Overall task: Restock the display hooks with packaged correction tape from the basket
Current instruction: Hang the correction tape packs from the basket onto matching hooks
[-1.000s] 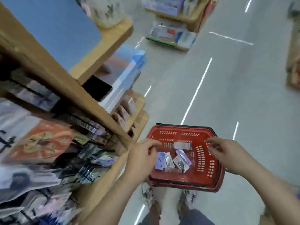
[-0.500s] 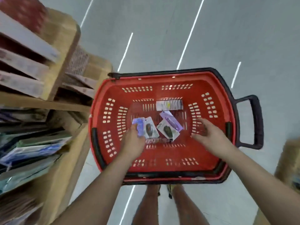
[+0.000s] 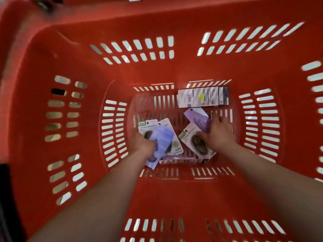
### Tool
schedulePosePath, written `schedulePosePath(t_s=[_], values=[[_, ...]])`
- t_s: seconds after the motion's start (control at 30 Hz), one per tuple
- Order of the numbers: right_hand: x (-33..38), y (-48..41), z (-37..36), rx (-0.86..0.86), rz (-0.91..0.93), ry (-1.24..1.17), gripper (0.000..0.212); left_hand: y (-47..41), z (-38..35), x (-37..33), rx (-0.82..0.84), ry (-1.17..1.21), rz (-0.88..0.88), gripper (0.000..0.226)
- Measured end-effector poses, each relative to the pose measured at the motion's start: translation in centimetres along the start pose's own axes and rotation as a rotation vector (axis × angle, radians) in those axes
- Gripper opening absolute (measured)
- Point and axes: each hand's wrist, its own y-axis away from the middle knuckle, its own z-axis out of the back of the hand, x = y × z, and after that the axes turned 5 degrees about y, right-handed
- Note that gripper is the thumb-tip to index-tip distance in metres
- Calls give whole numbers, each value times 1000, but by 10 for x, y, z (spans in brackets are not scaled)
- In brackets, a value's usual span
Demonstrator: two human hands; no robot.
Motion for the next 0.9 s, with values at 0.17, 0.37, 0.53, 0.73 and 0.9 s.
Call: schedulePosePath(t_s=[0.17, 0.37, 0.53, 0.73, 0.9], values=[[4, -8, -14, -20, -38, -58, 85, -10, -15, 1, 59, -73, -67, 108], [-5, 0, -1, 54, 66, -322, 38, 3, -21, -7, 173, -304, -251, 103], [-10, -1, 13, 256, 59, -410, 34, 9, -26, -7, 274, -241, -277, 91], [-17, 4, 27, 387, -26, -703, 25, 12, -15, -2, 394, 99, -273, 65], [-12, 22, 41, 414, -76, -1046, 24, 50, 8, -19, 519, 630, -68, 21]])
